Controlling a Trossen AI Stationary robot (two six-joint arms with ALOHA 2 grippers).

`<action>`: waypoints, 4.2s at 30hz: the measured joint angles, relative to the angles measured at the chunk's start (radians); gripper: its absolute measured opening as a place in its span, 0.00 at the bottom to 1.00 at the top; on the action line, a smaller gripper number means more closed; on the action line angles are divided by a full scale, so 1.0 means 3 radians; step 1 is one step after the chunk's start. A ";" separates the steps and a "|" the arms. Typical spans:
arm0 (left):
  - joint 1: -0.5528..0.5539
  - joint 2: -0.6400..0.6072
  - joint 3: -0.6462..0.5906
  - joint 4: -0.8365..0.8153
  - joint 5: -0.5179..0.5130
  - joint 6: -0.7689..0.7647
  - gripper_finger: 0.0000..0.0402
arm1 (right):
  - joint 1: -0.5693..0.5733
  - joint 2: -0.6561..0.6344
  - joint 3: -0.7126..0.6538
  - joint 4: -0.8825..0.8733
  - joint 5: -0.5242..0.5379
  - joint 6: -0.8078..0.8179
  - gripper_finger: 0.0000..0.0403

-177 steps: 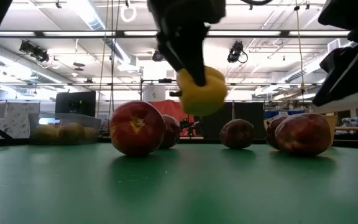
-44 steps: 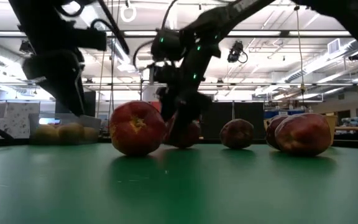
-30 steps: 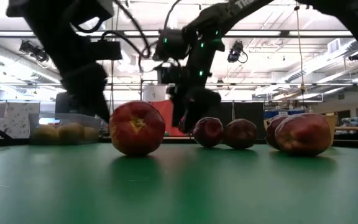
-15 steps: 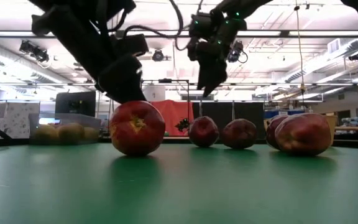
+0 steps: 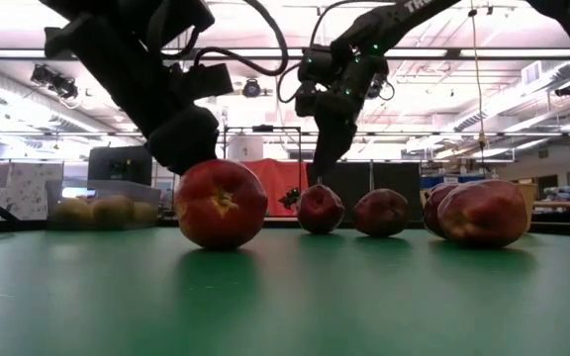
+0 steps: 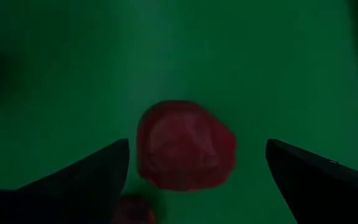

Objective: Sort produce into baskets
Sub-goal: Put the apple into the yellow bin

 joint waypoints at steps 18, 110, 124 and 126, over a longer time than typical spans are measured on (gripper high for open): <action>0.0555 -0.0003 0.0000 0.0295 0.0004 0.0684 0.97 | -0.0013 0.0450 -0.0073 0.0137 -0.0053 -0.0082 0.97; 0.0677 0.0693 0.0006 0.0561 -0.0150 0.0072 0.97 | -0.0635 -0.1902 -0.1393 -0.0950 0.1946 0.1265 0.80; 0.0686 0.0643 0.0148 0.0482 -0.0033 0.0757 0.97 | -0.0832 -0.1996 -0.1721 -0.0616 0.1994 0.1356 0.97; 0.0685 0.0512 0.0334 0.0059 0.0259 0.0816 0.97 | -0.0754 -0.2075 -0.1699 -0.0614 0.1972 0.1398 0.95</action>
